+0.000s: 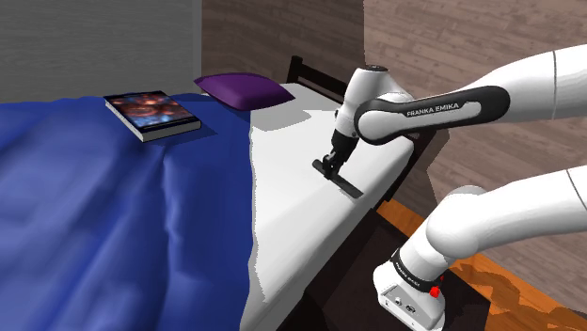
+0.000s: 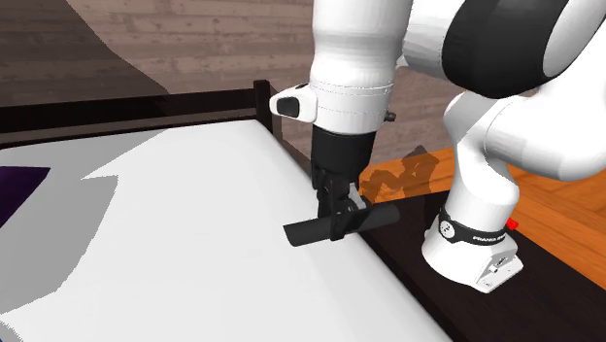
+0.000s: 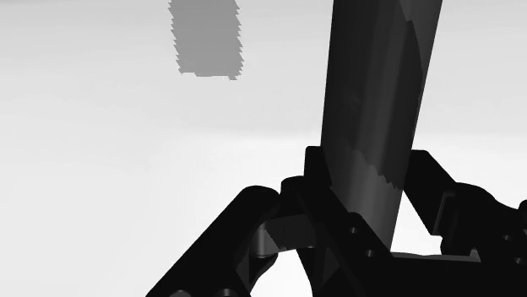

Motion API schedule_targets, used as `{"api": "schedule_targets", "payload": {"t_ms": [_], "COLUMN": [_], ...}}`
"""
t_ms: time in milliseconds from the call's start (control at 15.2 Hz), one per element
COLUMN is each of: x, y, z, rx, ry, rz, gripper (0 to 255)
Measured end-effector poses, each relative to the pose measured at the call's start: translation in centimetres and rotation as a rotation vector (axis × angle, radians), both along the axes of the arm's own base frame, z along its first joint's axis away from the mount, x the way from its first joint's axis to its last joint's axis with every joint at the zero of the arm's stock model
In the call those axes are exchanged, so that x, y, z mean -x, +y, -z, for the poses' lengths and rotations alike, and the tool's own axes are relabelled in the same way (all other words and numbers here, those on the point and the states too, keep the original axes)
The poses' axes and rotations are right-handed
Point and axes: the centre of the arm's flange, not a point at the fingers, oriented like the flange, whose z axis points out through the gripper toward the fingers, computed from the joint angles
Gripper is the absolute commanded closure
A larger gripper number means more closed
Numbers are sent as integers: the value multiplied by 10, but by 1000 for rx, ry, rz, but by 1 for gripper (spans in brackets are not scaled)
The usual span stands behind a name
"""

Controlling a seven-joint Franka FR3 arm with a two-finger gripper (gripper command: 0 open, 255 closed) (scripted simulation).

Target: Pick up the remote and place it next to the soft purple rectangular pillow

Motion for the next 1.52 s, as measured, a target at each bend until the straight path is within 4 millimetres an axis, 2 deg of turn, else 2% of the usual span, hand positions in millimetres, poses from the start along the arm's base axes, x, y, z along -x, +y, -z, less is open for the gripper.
{"api": "schedule_targets", "payload": {"t_ms": [1518], "x": [1], "y": [0], "z": [-121], "rx": [0], "ry": [0], "rz": [0], "gripper": [255]}}
